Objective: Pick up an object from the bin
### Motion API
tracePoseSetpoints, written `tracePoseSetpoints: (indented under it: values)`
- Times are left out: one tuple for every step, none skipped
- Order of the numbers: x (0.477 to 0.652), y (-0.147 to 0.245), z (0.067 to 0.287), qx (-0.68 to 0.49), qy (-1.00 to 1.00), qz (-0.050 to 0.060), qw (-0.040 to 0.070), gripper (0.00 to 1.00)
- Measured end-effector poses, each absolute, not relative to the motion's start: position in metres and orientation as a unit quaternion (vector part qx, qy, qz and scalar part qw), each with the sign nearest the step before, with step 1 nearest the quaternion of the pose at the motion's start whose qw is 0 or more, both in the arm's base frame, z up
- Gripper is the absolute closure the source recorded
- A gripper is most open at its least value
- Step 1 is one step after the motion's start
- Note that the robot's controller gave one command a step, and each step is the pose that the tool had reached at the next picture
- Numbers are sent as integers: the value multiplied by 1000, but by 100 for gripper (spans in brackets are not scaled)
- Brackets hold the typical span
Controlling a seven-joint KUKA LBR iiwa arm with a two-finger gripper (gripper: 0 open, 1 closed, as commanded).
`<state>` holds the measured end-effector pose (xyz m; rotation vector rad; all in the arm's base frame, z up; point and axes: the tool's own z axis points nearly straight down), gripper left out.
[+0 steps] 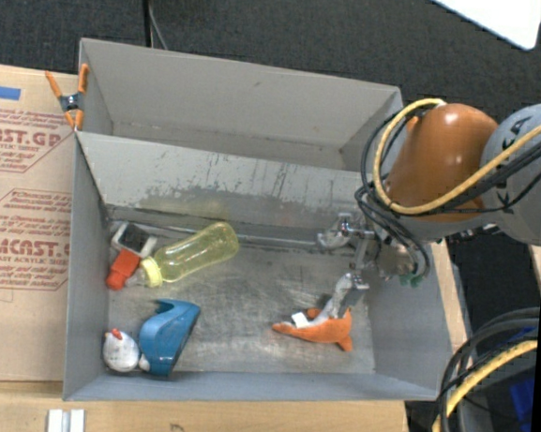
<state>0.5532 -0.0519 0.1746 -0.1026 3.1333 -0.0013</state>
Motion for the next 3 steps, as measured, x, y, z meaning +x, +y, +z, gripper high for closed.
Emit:
tracePoseSetpoints:
  values:
    - [533, -37, 73, -99, 995, 0, -1, 100]
    - [533, -37, 73, -99, 995, 0, -1, 100]
    - [557, 12, 235, -244, 970, 0, 0, 100]
